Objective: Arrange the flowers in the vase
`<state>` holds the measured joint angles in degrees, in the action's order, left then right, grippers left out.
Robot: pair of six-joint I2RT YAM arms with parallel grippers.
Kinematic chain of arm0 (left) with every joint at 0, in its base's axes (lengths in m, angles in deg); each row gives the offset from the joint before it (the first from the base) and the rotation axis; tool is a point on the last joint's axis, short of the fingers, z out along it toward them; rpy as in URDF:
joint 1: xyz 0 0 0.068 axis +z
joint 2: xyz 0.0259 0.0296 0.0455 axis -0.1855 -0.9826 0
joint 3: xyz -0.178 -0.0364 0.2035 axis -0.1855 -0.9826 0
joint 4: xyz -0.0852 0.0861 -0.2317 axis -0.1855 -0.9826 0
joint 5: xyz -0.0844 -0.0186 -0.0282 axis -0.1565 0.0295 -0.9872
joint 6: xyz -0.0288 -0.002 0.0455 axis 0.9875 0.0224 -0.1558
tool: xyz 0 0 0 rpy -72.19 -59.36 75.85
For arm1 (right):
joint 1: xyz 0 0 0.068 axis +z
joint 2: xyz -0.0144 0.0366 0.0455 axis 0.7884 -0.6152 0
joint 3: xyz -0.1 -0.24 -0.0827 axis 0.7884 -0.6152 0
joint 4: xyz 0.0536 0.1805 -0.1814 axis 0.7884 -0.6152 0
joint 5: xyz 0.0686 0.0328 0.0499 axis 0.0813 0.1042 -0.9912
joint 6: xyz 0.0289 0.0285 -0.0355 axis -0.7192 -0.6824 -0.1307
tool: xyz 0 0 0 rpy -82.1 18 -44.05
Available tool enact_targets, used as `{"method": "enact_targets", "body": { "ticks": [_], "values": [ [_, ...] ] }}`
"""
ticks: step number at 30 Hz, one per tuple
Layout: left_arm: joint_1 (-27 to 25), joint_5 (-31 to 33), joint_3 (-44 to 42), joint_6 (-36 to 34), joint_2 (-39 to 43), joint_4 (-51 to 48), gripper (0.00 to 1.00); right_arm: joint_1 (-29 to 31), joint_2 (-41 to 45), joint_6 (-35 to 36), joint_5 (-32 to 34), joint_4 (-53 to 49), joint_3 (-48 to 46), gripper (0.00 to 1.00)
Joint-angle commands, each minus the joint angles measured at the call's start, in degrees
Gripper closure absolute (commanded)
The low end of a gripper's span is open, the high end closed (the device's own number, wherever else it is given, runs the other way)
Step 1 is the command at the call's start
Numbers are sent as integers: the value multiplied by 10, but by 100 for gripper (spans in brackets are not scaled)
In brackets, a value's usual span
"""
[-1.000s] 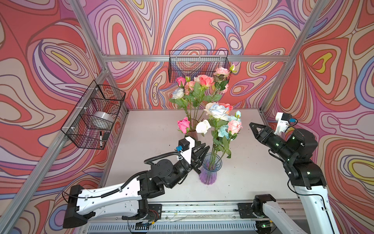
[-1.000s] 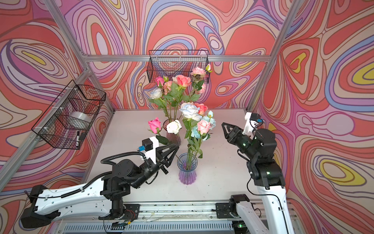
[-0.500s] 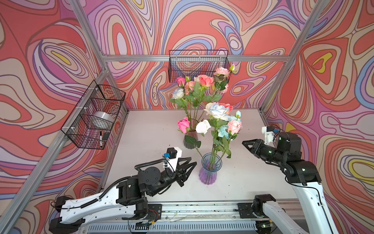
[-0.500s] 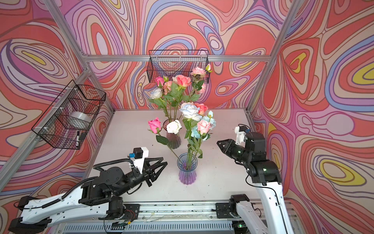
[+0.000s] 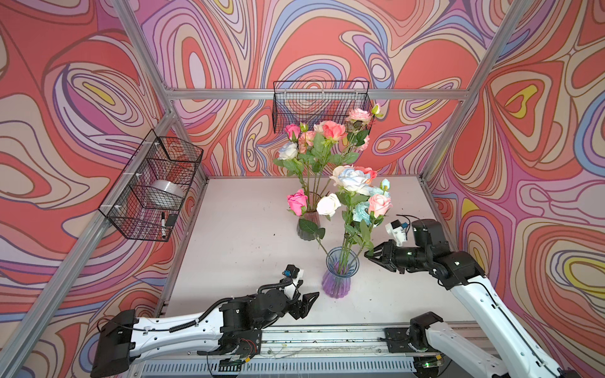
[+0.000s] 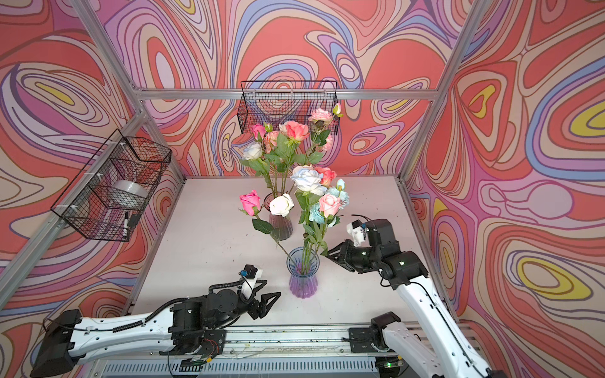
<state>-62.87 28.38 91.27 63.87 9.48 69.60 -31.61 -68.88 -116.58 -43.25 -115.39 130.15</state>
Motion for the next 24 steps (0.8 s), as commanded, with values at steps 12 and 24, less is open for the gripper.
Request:
{"method": "enact_targets", "body": {
  "ticks": [12,24],
  "values": [
    [-3,46,26,-26,0,52,16,59,-37,1,76,0,64,76],
    [36,-8,52,-20,-153,144,12,114,-72,7,125,-1,56,76]
  ]
}}
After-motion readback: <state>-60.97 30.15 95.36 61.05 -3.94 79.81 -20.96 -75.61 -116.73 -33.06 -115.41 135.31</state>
